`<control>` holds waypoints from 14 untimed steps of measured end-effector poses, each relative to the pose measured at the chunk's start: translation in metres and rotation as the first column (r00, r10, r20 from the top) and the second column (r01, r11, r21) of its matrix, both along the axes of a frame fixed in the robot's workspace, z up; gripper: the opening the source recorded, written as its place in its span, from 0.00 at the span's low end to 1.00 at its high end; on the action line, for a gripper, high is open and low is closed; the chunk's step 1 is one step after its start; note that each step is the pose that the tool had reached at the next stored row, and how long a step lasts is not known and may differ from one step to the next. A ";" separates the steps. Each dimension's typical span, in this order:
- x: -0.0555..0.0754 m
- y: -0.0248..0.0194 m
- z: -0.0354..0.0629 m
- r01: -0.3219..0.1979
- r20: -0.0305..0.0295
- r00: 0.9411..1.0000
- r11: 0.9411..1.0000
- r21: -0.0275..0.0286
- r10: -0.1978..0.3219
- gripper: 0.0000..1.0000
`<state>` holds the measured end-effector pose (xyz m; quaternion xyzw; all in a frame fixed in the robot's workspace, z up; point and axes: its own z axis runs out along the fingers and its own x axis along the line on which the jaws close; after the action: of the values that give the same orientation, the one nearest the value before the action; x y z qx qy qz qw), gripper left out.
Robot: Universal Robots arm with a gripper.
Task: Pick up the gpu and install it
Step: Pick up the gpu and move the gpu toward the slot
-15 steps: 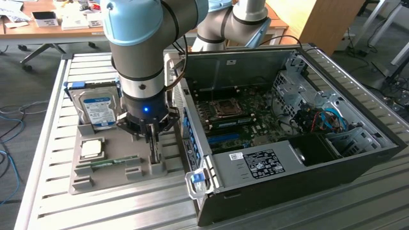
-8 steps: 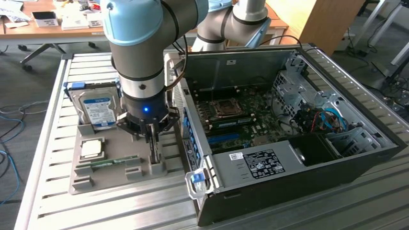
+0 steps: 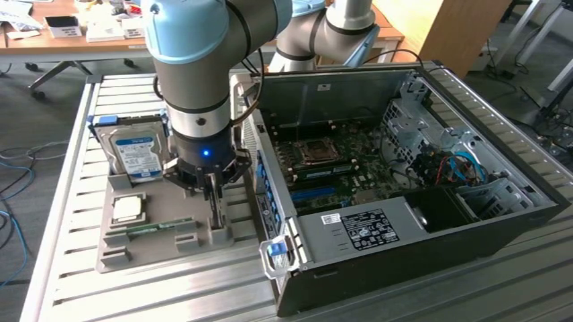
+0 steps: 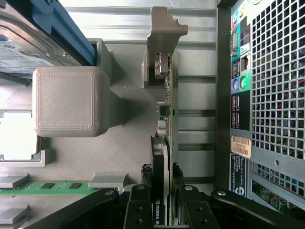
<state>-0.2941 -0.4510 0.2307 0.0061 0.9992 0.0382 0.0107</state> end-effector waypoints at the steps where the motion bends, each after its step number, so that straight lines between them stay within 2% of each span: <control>1: 0.000 0.0000 0.0000 0.000 0.000 1.000 1.000 0.000 0.000 0.27; 14: 0.000 0.0000 0.0036 0.000 0.000 1.000 1.000 0.000 0.000 0.27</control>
<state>-0.2942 -0.4510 0.2343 0.0061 0.9992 0.0382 0.0107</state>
